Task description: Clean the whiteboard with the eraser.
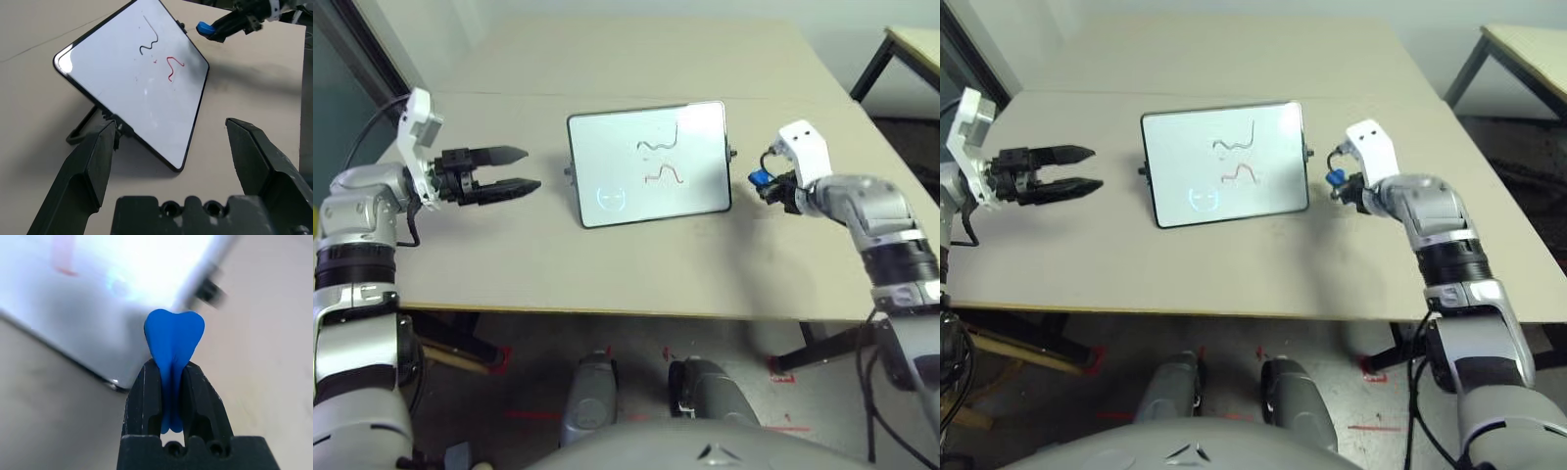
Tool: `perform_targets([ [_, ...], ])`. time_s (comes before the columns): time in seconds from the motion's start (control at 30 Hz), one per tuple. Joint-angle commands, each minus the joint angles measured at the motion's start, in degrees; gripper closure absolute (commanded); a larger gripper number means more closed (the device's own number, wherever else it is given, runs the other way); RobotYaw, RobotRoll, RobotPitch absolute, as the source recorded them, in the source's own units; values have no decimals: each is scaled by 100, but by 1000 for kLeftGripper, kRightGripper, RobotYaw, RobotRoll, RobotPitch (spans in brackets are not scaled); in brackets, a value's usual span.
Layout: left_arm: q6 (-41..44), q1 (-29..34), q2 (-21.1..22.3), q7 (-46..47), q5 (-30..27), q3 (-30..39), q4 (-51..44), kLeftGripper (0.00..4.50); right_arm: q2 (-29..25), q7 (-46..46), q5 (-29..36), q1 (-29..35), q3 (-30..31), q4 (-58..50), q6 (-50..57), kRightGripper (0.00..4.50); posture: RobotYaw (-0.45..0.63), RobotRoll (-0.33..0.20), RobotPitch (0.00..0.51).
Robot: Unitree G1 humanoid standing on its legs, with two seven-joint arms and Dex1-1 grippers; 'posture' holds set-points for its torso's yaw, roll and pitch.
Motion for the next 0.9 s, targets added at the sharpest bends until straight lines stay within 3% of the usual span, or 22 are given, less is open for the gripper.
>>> perform_targets([
  [0.03,-78,-94,-33,-44,66,-98,74,0,-12,-105,-398,-76,324,-302,-100,4155,297,0,33],
  [0.37,-133,-212,-70,-50,85,-139,162,0,85,-214,-1894,-402,1505,26,-1035,4155,296,0,30],
  [0.9,-70,-151,-60,3,30,-98,59,0,649,-60,-2727,-768,1855,811,-1624,4155,310,0,36],
])
